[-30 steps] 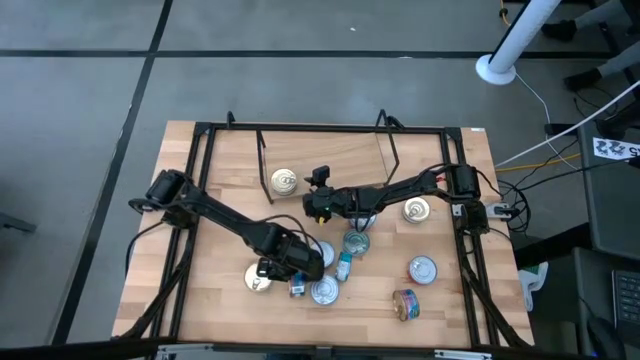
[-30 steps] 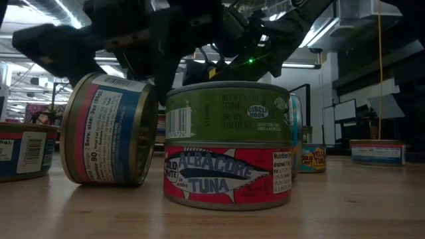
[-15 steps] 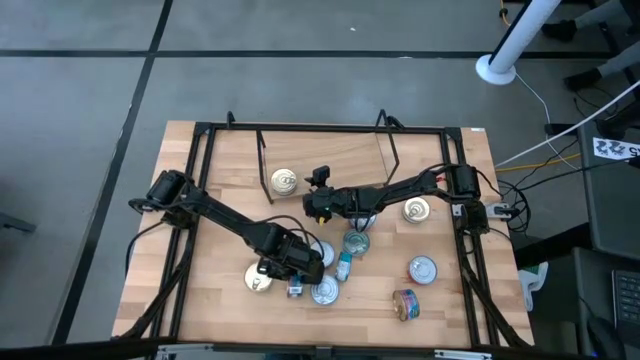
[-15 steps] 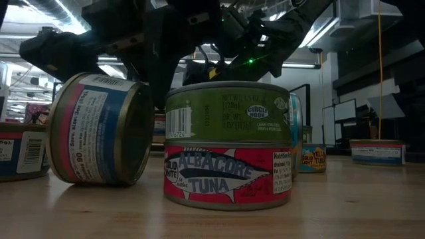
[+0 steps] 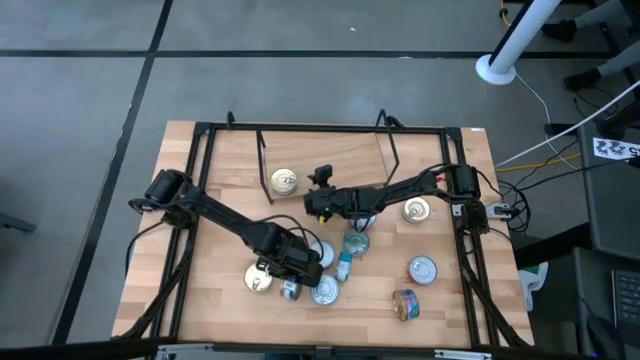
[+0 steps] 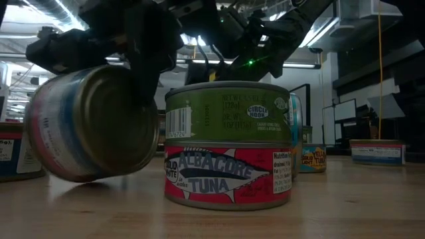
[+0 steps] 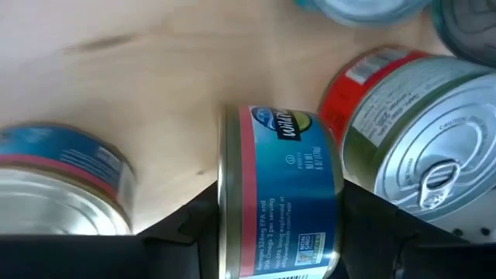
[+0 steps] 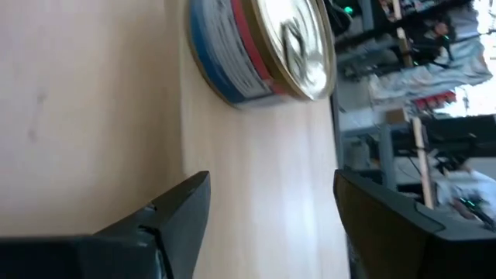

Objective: Stack canned seafood by type on shelf
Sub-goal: Stack the blue pink tuna can on top of the other blue tuna can on the shelf

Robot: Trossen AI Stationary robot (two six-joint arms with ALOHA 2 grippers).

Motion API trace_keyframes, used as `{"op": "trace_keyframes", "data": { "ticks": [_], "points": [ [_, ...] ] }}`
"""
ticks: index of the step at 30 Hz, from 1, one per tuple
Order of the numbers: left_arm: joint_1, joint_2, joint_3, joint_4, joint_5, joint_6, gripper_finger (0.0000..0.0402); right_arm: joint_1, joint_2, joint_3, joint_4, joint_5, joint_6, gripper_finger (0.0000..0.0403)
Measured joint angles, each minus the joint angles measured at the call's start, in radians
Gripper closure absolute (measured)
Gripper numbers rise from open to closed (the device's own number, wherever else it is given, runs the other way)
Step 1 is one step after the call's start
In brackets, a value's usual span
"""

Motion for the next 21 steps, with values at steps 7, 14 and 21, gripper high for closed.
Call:
{"op": "trace_keyframes", "data": {
  "ticks": [7, 14, 21],
  "points": [
    [0.0, -0.06, 0.0, -0.103, -0.067, 0.049, 0.0216, 0.0, 0.0, 0.0, 0.003, 0.032, 0.0, 0.013],
    [0.007, -0.153, 0.0, -0.17, -0.228, 0.14, 0.0217, 0.0, 0.0, 0.0, 0.002, 0.043, 0.001, 0.013],
    [0.018, -0.245, 0.0, -0.251, -0.402, 0.271, 0.0215, 0.001, 0.0, 0.0, -0.007, 0.16, 0.0, 0.013]
  ]
}}
